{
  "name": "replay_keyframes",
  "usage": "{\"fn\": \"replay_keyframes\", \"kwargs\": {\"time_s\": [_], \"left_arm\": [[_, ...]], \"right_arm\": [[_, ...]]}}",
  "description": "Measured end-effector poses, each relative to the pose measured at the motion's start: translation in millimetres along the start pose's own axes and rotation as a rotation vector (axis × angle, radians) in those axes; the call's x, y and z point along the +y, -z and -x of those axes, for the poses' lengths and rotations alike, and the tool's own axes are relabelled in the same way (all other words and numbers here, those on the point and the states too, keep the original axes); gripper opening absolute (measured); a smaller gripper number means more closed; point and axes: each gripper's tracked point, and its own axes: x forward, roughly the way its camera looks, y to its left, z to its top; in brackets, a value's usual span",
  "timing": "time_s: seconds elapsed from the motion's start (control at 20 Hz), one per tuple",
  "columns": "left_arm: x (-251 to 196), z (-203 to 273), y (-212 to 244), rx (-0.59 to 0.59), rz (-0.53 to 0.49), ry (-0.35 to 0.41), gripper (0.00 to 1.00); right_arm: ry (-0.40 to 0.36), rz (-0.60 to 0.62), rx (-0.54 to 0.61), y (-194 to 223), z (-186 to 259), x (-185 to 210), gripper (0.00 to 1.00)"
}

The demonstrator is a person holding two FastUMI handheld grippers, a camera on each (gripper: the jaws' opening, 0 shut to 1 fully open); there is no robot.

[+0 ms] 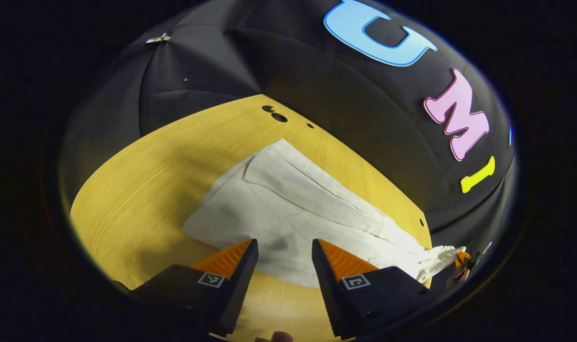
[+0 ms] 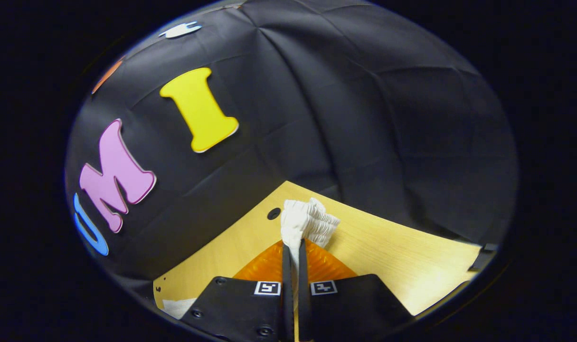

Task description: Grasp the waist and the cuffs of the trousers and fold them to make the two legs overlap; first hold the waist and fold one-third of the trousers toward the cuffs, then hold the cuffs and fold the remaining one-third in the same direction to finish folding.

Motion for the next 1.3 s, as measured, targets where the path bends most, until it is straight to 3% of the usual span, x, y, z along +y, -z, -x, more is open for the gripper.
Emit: {"fn": "replay_keyframes", "kwargs": {"time_s": [0.3,0.45,0.6,0.9,1.1,1.3], "left_arm": [[-7,2,-3,-0.012,0.038,0.020,0.74],[-6,7,3,-0.004,0.070,0.024,0.74],[-6,6,7,-0.003,0.104,0.033,0.74],[-6,5,7,-0.012,0.154,0.045,0.74],[-7,7,8,-0.030,0.179,0.050,0.74],[-8,7,10,-0.040,0.232,0.050,0.74]], "right_arm": [[-0.244,0.183,0.023,23,15,136,0.08],[-0.349,0.229,0.075,69,29,198,0.08],[-0.399,0.243,0.155,127,36,231,0.08],[-0.445,0.394,0.365,267,57,241,0.08],[-0.453,0.466,0.474,321,63,225,0.08],[-0.457,0.499,0.564,350,72,214,0.08]]}}
